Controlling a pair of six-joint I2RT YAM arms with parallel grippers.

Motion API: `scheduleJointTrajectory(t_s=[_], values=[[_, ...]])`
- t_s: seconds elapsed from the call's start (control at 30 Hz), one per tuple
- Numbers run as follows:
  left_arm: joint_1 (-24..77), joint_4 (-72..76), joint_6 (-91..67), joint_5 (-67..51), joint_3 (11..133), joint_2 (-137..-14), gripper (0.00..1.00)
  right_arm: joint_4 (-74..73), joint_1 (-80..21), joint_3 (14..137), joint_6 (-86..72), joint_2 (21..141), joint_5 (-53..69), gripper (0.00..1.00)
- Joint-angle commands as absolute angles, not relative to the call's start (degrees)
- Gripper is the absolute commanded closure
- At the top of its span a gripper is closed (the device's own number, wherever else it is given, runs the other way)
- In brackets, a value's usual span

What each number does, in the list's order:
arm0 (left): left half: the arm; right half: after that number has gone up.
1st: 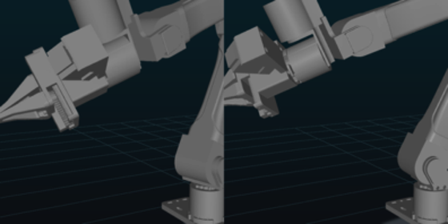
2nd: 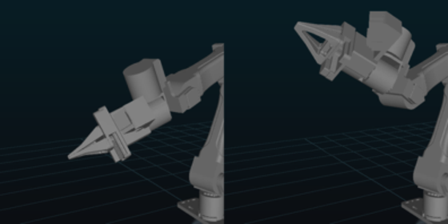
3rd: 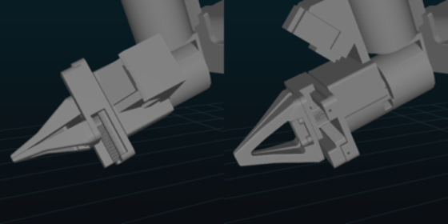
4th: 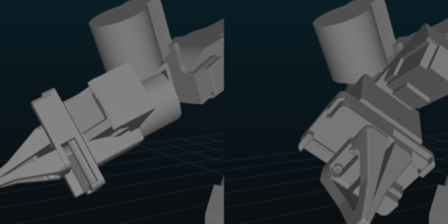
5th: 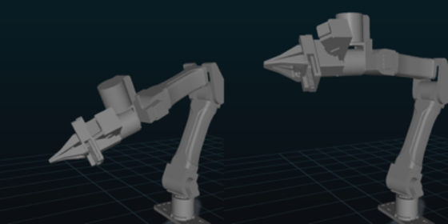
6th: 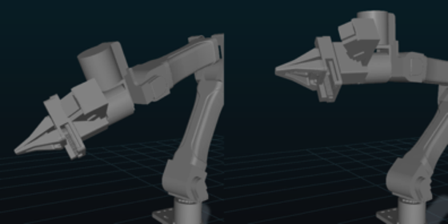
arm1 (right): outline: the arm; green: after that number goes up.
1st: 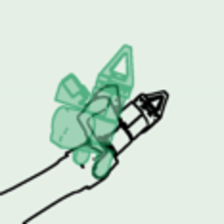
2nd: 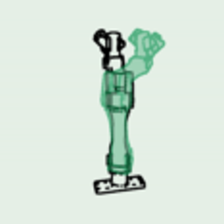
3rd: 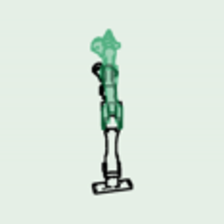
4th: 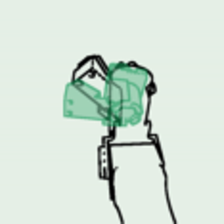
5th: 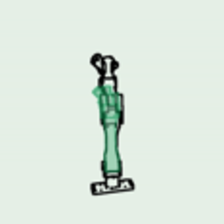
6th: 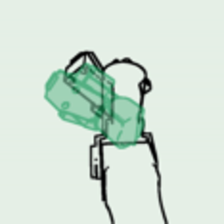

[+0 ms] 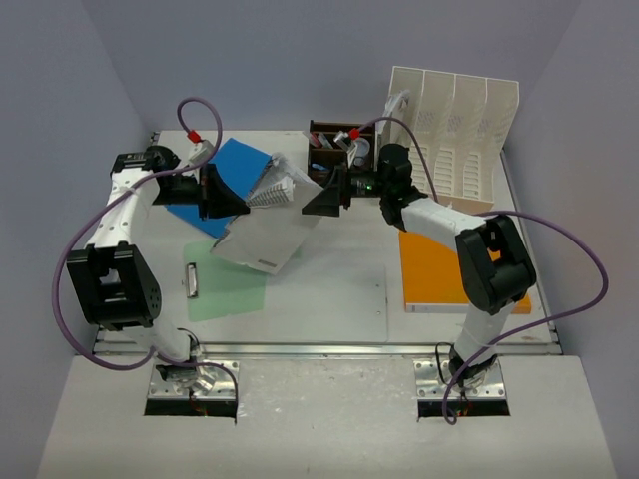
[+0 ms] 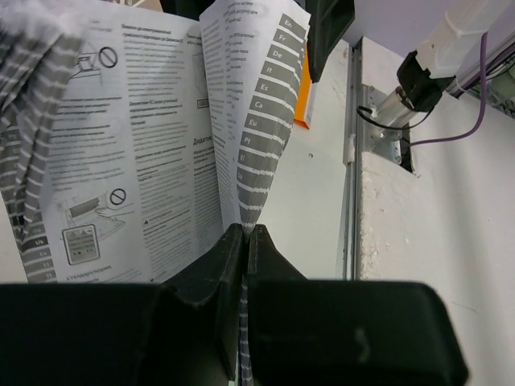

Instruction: Organize the desk

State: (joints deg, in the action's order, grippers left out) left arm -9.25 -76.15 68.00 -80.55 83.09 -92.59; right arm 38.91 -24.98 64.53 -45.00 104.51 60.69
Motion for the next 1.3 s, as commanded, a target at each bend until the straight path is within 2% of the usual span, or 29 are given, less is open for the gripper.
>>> scheduleJointTrajectory(t_s=[0.0, 0.1, 0.23, 0.27, 0.33, 0.4, 0.53, 0.57, 0.6, 0.63, 0.67, 0.73, 0.83, 0.87, 0.9, 0.93, 1.07, 1.27], values=[[-9.58, -75.32, 69.17, -87.54, 83.98, -93.49, 1.00, 44.34, -26.32, 69.25, -46.45, 103.38, 64.18, 0.08], [-9.50, -75.32, 69.33, -87.46, 84.35, -94.42, 1.00, 43.32, -26.94, 68.61, -45.67, 102.05, 65.00, 0.31], [-9.56, -75.32, 69.43, -87.47, 85.16, -95.25, 1.00, 41.60, -27.25, 67.93, -43.85, 100.71, 66.68, 0.82], [-9.50, -75.32, 69.43, -87.53, 85.17, -95.20, 1.00, 41.05, -27.25, 67.86, -43.78, 100.34, 66.93, 0.91], [-9.50, -75.33, 69.51, -87.61, 85.10, -94.88, 1.00, 39.53, -27.25, 68.32, -43.73, 99.83, 67.58, 1.00], [-9.57, -75.40, 69.44, -87.47, 85.24, -94.52, 0.97, 37.82, -27.25, 68.61, -42.66, 98.98, 67.59, 1.00], [-9.62, -75.32, 69.61, -86.33, 85.64, -92.02, 0.60, 27.96, -27.08, 69.79, -37.15, 95.60, 65.66, 1.00], [-9.63, -75.32, 69.61, -85.98, 85.81, -91.41, 0.55, 25.28, -26.83, 70.36, -35.81, 94.67, 64.84, 1.00], [-9.65, -75.21, 69.54, -85.61, 86.06, -90.55, 0.40, 22.22, -26.28, 70.90, -34.51, 93.91, 63.36, 1.00], [-9.80, -74.96, 69.39, -85.20, 86.32, -89.39, 0.12, 18.67, -25.47, 71.46, -32.99, 92.20, 61.08, 1.00], [-10.16, -73.88, 68.18, -85.08, 86.45, -88.67, 0.02, 16.54, -24.86, 71.52, -31.73, 90.14, 58.32, 1.00], [-11.04, -68.51, 61.92, -85.03, 86.07, -86.47, 0.00, 11.98, -23.37, 70.61, -30.24, 85.72, 54.55, 1.00], [-11.85, -50.36, 42.13, -82.36, 83.33, -79.84, 0.00, 8.06, -21.15, 67.10, -26.88, 78.39, 45.50, 1.00], [-11.87, -41.99, 32.50, -79.57, 78.98, -77.51, 0.00, 7.84, -19.79, 66.16, -26.48, 76.18, 43.47, 1.00], [-11.94, -25.16, 16.53, -71.72, 76.07, -74.74, 0.00, 7.59, -18.98, 65.39, -26.22, 74.29, 41.36, 1.00], [-12.09, -18.35, 11.41, -64.15, 71.96, -70.23, 0.00, 8.11, -17.17, 64.34, -26.54, 71.19, 38.09, 1.00], [-12.05, -7.13, 5.97, -54.02, 67.09, -62.36, 0.00, 11.30, -11.59, 63.70, -26.86, 63.92, 28.80, 1.00], [-12.13, -9.18, 0.67, -48.05, 70.35, -63.14, 0.00, 17.30, -6.29, 65.78, -25.98, 59.42, 16.38, 1.00]])
